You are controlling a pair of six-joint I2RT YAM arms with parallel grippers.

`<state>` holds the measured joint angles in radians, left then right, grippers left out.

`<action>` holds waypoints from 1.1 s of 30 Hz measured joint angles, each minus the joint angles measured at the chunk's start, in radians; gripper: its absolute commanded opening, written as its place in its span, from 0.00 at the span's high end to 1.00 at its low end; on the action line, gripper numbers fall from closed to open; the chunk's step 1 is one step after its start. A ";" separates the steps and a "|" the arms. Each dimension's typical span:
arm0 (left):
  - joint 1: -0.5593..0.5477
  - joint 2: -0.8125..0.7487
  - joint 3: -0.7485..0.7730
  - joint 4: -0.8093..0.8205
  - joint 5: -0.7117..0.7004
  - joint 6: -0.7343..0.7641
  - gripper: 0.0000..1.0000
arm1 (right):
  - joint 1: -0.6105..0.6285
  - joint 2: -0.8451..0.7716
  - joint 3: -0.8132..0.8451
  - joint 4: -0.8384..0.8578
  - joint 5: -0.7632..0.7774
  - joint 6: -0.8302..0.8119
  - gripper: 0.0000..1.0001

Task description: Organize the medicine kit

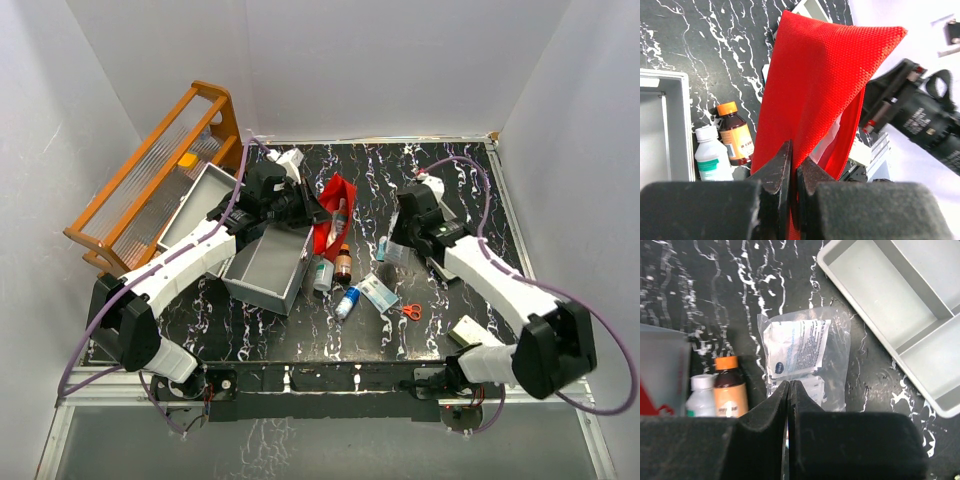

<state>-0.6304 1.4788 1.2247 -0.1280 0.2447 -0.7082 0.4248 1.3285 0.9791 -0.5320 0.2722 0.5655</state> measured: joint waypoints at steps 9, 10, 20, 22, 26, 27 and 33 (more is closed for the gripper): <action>0.000 0.032 0.007 0.087 0.073 -0.087 1.00 | -0.001 -0.267 0.000 -0.051 -0.095 0.156 1.00; 0.000 0.043 0.007 0.105 0.082 -0.109 1.00 | -0.001 -0.292 0.000 -0.055 -0.107 0.171 1.00; 0.000 0.221 -0.011 0.290 0.132 -0.304 1.00 | -0.001 -0.396 0.010 -0.078 -0.152 0.226 1.00; 0.000 0.265 -0.011 0.302 0.130 -0.311 1.00 | -0.001 -0.399 0.008 -0.073 -0.152 0.220 1.00; 0.000 0.330 0.008 0.283 0.124 -0.296 1.00 | -0.001 -0.410 -0.008 -0.013 -0.163 0.185 1.00; 0.000 0.343 0.020 0.272 0.121 -0.286 1.00 | -0.001 -0.412 -0.014 0.008 -0.168 0.171 1.00; 0.000 0.364 0.073 0.238 0.108 -0.226 1.00 | -0.001 -0.394 -0.027 0.174 -0.220 0.122 1.00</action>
<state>-0.6304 1.8427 1.2976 0.1101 0.3523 -0.9340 0.4240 0.9344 0.9516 -0.3576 0.0525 0.6872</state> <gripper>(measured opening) 0.018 0.007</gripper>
